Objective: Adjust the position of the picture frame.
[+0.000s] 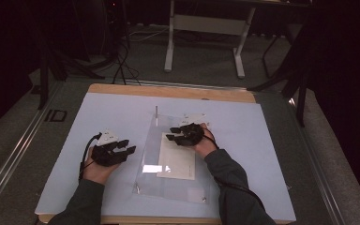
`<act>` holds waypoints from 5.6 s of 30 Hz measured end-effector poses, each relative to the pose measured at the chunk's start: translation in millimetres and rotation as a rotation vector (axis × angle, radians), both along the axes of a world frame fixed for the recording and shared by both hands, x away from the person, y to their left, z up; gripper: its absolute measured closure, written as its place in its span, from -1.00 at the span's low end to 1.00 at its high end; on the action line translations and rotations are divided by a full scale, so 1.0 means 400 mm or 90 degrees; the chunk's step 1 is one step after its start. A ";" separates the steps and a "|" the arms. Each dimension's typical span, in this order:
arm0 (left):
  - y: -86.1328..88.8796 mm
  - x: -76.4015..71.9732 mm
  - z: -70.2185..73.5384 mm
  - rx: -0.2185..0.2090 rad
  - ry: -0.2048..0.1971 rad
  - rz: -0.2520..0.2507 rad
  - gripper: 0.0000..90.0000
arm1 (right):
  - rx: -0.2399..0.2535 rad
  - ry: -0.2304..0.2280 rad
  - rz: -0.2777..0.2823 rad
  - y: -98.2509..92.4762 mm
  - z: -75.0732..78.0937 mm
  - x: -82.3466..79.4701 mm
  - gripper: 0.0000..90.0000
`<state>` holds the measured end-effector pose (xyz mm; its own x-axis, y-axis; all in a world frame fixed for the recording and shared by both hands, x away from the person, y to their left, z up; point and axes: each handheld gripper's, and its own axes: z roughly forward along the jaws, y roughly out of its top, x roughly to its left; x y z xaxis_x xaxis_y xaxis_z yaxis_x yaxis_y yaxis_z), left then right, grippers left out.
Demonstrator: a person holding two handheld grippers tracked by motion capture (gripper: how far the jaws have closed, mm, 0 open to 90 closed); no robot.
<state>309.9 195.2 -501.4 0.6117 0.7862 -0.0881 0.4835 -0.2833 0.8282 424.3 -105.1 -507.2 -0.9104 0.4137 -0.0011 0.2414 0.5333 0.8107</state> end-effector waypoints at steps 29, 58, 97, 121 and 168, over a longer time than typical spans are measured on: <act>0.007 -0.118 -0.012 0.003 0.014 -0.034 0.24 | 0.016 0.009 -0.075 0.010 0.005 0.112 0.40; 0.001 -0.228 -0.058 0.002 0.053 -0.108 0.28 | 0.014 0.025 -0.095 0.138 -0.003 0.222 0.52; -0.125 -0.190 -0.094 0.034 0.044 -0.150 0.86 | 0.004 0.035 -0.139 0.228 -0.055 0.266 0.88; -0.073 -0.191 -0.054 -0.033 -0.002 -0.067 0.86 | 0.004 0.027 -0.167 0.195 -0.008 0.267 0.90; -0.047 0.376 -0.044 -0.063 0.065 0.127 0.87 | 0.050 0.051 -0.336 -0.295 0.005 0.115 0.86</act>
